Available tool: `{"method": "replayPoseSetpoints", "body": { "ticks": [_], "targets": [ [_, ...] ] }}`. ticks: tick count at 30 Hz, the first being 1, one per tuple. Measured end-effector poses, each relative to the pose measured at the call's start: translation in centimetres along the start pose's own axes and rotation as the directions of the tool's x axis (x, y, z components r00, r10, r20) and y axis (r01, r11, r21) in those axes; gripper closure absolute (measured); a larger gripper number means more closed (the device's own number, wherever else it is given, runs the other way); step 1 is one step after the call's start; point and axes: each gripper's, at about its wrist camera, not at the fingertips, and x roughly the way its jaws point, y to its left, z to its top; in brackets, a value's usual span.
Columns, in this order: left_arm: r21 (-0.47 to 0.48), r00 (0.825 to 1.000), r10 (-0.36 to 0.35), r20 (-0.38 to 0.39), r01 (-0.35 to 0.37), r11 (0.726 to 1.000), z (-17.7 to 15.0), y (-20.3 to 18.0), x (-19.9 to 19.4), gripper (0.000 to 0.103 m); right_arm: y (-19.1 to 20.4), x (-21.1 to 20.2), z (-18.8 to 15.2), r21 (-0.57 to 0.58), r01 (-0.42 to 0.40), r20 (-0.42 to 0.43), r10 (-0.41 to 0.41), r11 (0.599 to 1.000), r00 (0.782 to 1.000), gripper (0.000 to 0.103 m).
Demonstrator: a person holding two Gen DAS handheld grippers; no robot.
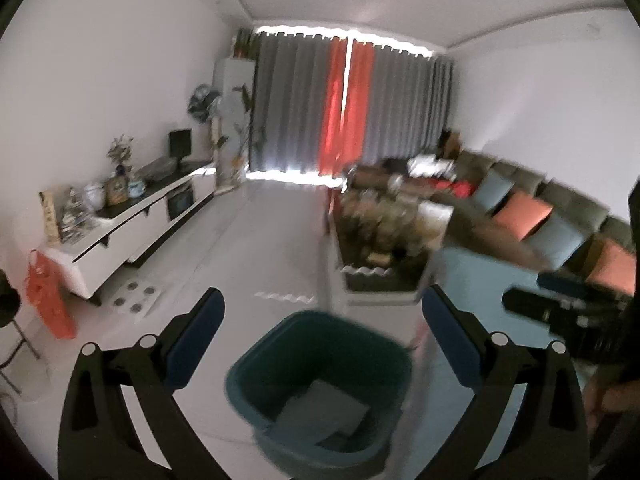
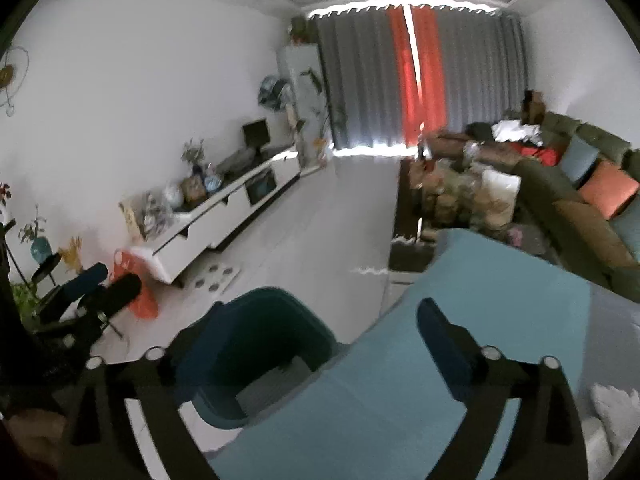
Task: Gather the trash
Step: 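Return both tools to the table and reach toward the gold foil wrapper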
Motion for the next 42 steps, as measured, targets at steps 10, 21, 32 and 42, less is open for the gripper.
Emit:
{"method": "replayPoseSetpoints", "body": {
  "ticks": [10, 21, 32, 42],
  "targets": [
    [0.036, 0.975, -0.207, 0.078, 0.205, 0.978, 0.7, -8.2, -5.4, 0.005, -3.1, -9.7, -3.1, 0.021, 0.129, 0.202, -0.13, 0.991, 0.971, 0.007],
    [0.126, 0.886, -0.459, -0.064, 0.464, 0.877, -4.0, -19.4, -7.5, 0.005, -7.6, -18.7, -10.2, 0.087, 0.351, 0.259, -0.361, 0.932, 0.896, 0.007],
    [0.224, 0.768, -0.612, -0.189, 0.64, 0.735, -8.7, -28.0, -9.7, 0.005, -13.1, -24.5, -16.2, 0.245, 0.539, 0.175, -0.584, 0.806, 0.793, 0.007],
    [0.293, 0.714, -0.649, -0.263, 0.7, 0.651, -10.5, -32.4, -7.7, 0.006, -17.2, -25.4, -19.1, 0.344, 0.602, 0.064, -0.657, 0.721, 0.751, 0.007]
  ]
}}
